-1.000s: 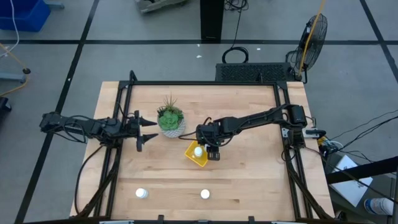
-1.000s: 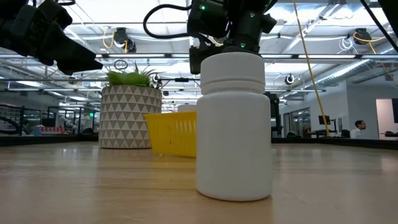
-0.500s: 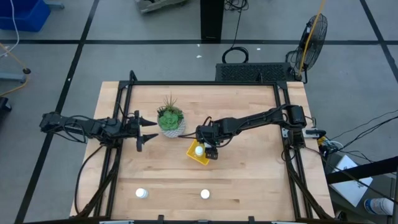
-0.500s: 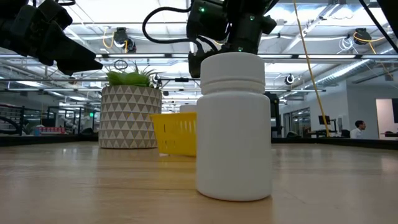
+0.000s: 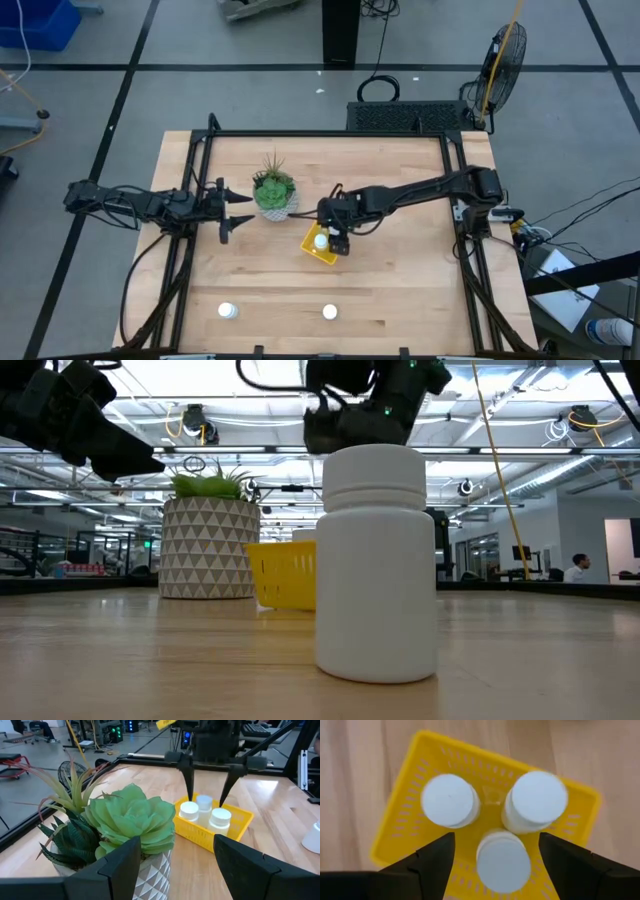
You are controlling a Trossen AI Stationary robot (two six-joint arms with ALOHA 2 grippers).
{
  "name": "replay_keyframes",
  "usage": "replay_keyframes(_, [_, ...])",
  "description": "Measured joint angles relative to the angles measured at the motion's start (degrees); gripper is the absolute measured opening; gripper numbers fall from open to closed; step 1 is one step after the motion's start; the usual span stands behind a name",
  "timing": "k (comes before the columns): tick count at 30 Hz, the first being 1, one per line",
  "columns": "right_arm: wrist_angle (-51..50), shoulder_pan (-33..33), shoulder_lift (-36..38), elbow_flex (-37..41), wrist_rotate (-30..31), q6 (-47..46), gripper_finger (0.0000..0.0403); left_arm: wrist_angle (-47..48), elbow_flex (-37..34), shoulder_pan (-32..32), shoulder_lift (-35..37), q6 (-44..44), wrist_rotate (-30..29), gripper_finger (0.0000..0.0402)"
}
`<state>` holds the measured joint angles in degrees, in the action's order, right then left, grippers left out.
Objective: Pick and place pill bottles into a basket
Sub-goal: Put the white pill bottle into the yellow basket
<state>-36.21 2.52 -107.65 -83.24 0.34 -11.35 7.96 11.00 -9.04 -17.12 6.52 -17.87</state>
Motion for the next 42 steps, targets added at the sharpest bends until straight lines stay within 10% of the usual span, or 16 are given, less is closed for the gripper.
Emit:
replay_keyframes(17, [5.99,10.97,12.44,-0.07,-0.01,-2.78,0.0274,-2.72,0.00,-0.04,-0.59,6.37,8.79,0.0253])
replay_keyframes(24, [7.12,15.53,17.79,-0.09,10.50,-0.70,0.0274,-2.41,2.92,-0.97,-4.32,15.40,16.89,0.0253])
replay_keyframes(35, [3.90,17.08,19.25,-0.11,22.55,3.70,0.0274,25.44,32.12,-16.81,-32.31,16.33,9.95,0.0253])
replay_keyframes(42, [3.74,16.94,19.27,-0.11,23.89,3.99,0.0274,45.84,46.89,-25.90,-50.34,34.63,14.34,0.0253])
